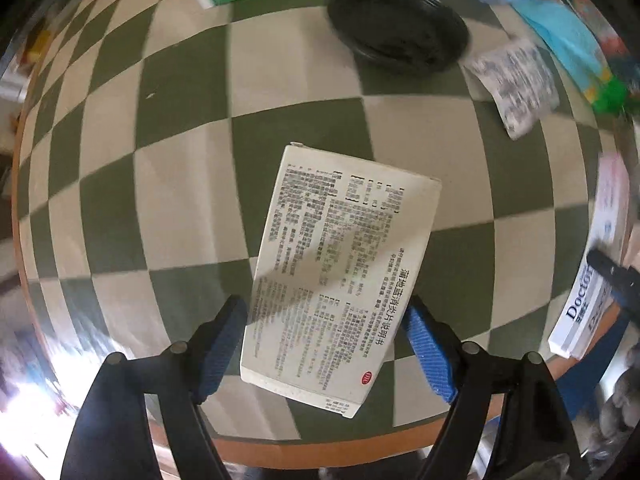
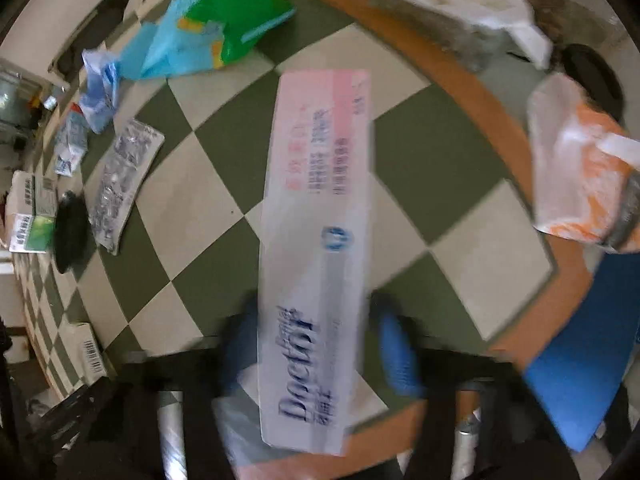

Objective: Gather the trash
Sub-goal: 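Grasp the white leaflet with the left tool while the right tool grasps the Doctor toothpaste box, then carry the leaflet and toothpaste box to the bin and release them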

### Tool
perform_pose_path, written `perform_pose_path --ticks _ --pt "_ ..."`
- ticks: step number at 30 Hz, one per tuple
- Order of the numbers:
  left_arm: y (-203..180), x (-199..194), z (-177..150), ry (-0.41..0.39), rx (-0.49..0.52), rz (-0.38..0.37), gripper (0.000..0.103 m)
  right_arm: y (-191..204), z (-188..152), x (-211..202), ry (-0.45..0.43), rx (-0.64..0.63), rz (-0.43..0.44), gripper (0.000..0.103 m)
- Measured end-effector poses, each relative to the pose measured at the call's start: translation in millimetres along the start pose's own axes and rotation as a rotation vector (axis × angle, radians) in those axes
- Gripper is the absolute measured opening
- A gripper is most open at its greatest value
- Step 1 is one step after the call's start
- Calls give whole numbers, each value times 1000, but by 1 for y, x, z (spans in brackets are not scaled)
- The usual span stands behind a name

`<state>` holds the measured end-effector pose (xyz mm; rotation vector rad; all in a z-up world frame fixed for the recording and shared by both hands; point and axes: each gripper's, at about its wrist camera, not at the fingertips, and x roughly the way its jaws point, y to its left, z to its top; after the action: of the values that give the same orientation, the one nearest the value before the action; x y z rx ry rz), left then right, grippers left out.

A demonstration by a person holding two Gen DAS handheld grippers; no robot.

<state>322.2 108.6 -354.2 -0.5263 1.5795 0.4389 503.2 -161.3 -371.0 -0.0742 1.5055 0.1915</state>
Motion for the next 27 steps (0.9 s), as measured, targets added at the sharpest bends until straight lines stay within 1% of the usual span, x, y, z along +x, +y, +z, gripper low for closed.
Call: perform_pose_path --ticks 1,3,4,5,7,8,10,11,13,15,17,19,22,25,27 --pt "-2 1 5 3 31 20 79 8 -2 0 5 -38 12 50" --pt "-9 8 5 4 86 72 79 22 -11 0 36 -104 32 50" --pt "-14 11 4 1 99 87 81 33 -19 0 54 -162 37 50" --pt "-14 11 4 -13 102 84 82 40 -25 0 64 -201 34 50" --pt "-16 14 0 -17 103 76 82 54 -40 3 89 -274 17 51" --pt "-16 15 -1 -19 101 72 82 60 -46 6 108 -296 13 51" --pt "-12 19 -6 -25 92 62 80 64 -50 11 116 -296 -7 54" --pt "-10 18 -6 -27 90 55 77 68 -52 11 94 -299 -19 55" --pt "-12 18 -11 -46 92 55 75 73 -53 11 81 -298 -37 55" --pt "-10 16 -24 -77 101 80 75 77 -56 11 56 -294 -62 50" --pt "-17 12 -32 -95 101 82 75 81 -66 10 29 -301 -40 48" --pt "-19 1 -41 -121 95 78 75 82 -73 6 7 -303 -42 48" --pt "-17 -16 -58 -173 79 75 75 86 -87 -6 -24 -298 -19 48" --pt "-9 -39 -79 -227 56 63 75 94 -104 -23 -54 -311 17 48" --pt "0 -55 -101 -262 26 36 75 103 -120 -36 -78 -331 40 48"
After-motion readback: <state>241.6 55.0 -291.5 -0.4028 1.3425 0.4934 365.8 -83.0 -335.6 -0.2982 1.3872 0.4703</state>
